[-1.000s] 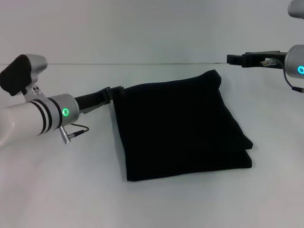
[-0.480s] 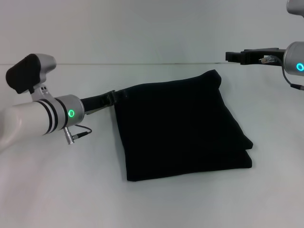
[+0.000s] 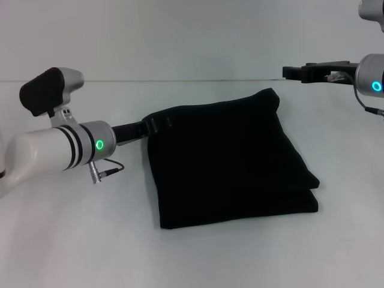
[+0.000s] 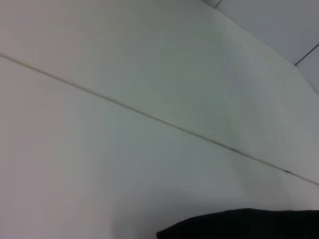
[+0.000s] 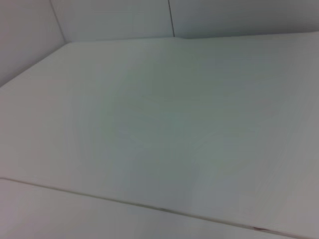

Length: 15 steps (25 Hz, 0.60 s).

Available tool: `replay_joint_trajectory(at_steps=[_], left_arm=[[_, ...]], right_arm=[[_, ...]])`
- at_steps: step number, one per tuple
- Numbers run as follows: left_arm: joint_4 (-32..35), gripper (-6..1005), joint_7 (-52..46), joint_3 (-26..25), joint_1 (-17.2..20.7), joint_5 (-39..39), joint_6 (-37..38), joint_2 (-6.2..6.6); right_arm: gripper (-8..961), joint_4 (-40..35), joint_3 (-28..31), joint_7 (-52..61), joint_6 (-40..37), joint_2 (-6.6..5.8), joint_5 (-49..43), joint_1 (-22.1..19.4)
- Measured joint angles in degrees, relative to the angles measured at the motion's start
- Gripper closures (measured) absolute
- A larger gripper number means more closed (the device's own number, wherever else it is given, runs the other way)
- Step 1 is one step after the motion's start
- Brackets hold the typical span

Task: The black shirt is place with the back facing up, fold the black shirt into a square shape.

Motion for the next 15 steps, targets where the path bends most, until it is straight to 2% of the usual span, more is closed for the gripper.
replay_joint_trajectory(at_steps=[6,12,15], left_arm=[[0.7,479,1.2,0.5,0.0,-0.1,-0.3,-0.24],[2.6,485,3.1,0.6,0.0,-0.1,-1.5,-1.3],[2.6,630,3.3,0.6,0.0,-0.1,-1.7,-1.35]], right_arm=[[315,0.0,-0.2,0.0,0.0,0.0,0.0,-0.2],[316,0.0,-0.2,-0.5,0.0,0.29,0.0,-0.3],[316,0.0,-0.4,-0.6,0.2,0.48,0.0,-0.3]])
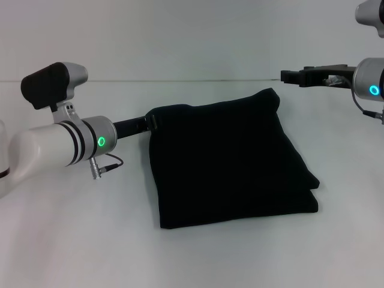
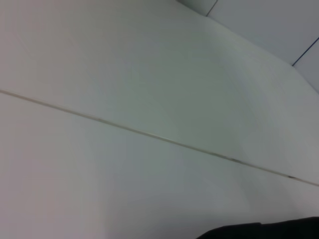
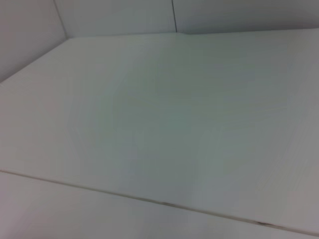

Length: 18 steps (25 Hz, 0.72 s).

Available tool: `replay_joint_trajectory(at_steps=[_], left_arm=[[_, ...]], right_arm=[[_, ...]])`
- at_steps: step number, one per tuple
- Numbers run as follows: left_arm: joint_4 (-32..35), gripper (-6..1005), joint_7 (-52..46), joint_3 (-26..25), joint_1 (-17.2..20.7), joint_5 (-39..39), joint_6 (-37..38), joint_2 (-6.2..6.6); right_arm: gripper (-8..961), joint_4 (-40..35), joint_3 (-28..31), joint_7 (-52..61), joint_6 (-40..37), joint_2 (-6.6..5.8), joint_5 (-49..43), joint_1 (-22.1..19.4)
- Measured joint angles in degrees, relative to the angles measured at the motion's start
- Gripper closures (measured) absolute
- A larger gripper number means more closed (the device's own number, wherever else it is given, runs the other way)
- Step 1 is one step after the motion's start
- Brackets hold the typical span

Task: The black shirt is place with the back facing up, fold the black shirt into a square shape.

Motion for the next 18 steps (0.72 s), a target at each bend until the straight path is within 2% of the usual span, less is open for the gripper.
replay_joint_trajectory(at_steps=[2,5,10,18], left_arm=[[0.0,727,0.0,0.0,0.0,0.0,-0.2,0.01],[-0.2,950,0.1,0.1,0.0,0.0,-0.5,0.16],[-0.1,966,0.1,0.3,-0.5,0.1,0.0,0.35],[0.2,978,-0.4,1.6,-4.3,0.1,0.6,1.51]], right_arm=[[316,0.1,0.0,-0.2,0.3,0.06,0.0,0.0],[315,0.2,0.2,-0.7,0.4,0.18,0.0,0.0],[315,0.3,0.2,-1.1,0.6,0.43,0.0,0.0],[316,0.1,0.3,-2.0,1.2,0.93,0.0,0.0]])
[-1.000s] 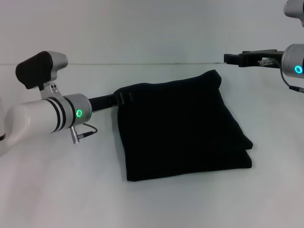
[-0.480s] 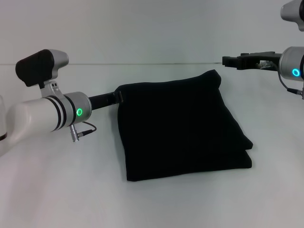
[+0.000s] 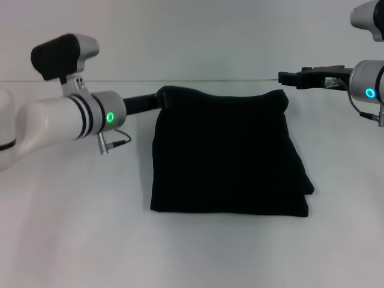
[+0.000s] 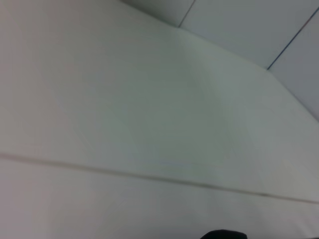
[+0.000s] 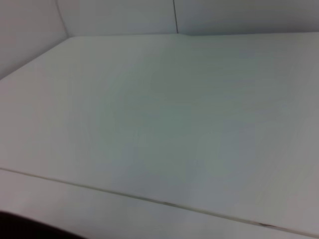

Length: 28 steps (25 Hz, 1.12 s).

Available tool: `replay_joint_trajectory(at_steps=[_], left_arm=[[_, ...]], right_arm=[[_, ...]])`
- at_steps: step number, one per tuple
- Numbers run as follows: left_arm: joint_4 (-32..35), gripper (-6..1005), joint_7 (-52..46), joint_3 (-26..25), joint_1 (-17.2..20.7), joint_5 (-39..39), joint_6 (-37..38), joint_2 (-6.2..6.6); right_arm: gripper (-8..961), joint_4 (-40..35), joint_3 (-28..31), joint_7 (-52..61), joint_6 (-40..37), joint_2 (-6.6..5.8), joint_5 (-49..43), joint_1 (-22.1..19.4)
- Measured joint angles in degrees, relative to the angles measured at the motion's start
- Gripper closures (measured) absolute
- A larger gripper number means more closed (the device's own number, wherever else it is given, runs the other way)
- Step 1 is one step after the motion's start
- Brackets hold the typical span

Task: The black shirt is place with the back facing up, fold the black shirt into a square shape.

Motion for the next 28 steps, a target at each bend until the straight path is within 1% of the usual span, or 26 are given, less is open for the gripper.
replay_joint_trajectory(at_steps=[5,8,12,16,19,22,24,25,27,28], left_arm=[[0.1,957,-0.1,0.0,-1.8,0.0,-0.2,0.68],[0.0,944,-0.2,0.0,-2.1,0.0,-0.3,0.92],[0.0,928,-0.2,0.0,-2.1,0.0,-0.3,0.83],[0.2,911,-0.3,-0.5,-1.6,-0.1,-0.4,0.29],[1.9,898,-0.2,-0.7,-0.8,-0.3,-0.6,-0.1],[4.7,886,-0.4,-0.7,0.8,-0.5,-0.6,-0.06],[7.9,878,-0.4,-0.8,2.8,-1.3,1.3,0.04],[9.7,873,-0.4,-0.8,4.0,-2.0,2.8,0.04],[14.4,865,-0.3,-0.8,7.3,-3.7,8.2,-0.01],[17.0,829,-0.1,-0.8,9.0,-4.5,12.1,-0.11]], right_arm=[[315,0.0,0.0,-0.3,0.0,0.1,0.1,0.0],[312,0.0,0.1,-0.7,0.0,0.1,0.1,0.0],[308,0.1,0.1,-0.8,0.0,0.09,0.1,0.0],[304,0.1,0.1,-0.8,0.1,0.08,0.1,0.0],[301,0.1,0.1,-0.9,-0.1,0.05,0.1,0.0],[299,-0.1,0.4,-0.9,-0.9,-0.33,0.3,-0.1],[297,-0.7,0.6,-0.9,-1.8,-0.6,1.1,-0.3],[296,-1.4,0.6,-0.9,-2.5,-0.71,1.9,-0.7],[294,-3.6,0.7,-1.3,-4.7,-0.89,4.1,-2.0],[293,-4.8,0.7,-1.6,-5.9,-0.94,5.2,-2.7]])
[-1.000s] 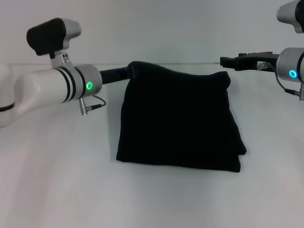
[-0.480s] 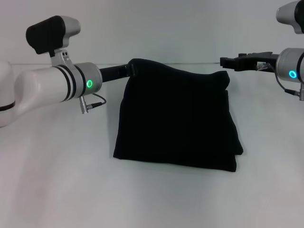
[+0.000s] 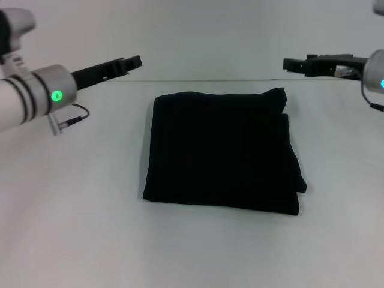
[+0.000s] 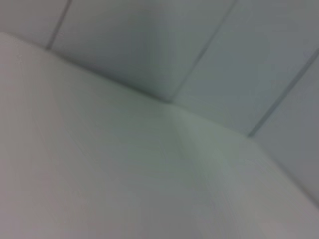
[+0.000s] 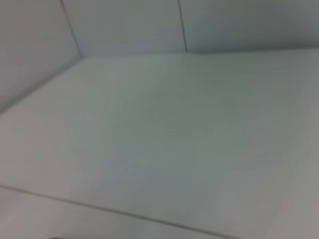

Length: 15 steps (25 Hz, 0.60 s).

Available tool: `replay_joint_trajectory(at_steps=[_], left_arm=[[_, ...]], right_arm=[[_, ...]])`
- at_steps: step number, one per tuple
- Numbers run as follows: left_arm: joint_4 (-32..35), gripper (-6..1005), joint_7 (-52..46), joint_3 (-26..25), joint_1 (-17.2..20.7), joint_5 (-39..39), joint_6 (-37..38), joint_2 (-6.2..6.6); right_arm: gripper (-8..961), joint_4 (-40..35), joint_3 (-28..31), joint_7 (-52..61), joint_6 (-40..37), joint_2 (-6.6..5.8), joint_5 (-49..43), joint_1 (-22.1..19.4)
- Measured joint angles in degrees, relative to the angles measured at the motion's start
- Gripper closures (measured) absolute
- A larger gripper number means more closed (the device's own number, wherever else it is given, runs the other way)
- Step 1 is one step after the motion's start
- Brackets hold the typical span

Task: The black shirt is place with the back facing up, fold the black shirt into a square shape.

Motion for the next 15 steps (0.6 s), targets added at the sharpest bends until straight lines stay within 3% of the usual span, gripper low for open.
replay_joint_trajectory(at_steps=[4,7,11,15], left_arm=[[6.7,687,2.0,-0.3,4.7,-1.7,13.5,-0.06],[8.7,568,5.0,-1.3,7.0,-2.8,22.7,-0.08],[9.4,401,10.9,-2.8,8.1,-2.9,31.7,-0.1],[8.5,239,19.1,-2.5,8.3,-1.9,35.6,-0.13]], right_arm=[[289,-5.4,0.1,-3.7,-7.9,-0.25,7.6,-4.2],[286,-6.5,0.4,-8.2,-16.1,-1.24,12.8,-6.7],[171,-6.6,0.8,-13.5,-25.2,-2.23,13.6,-9.2],[95,-6.7,0.3,-17.4,-28.5,-2.1,12.7,-11.1]])
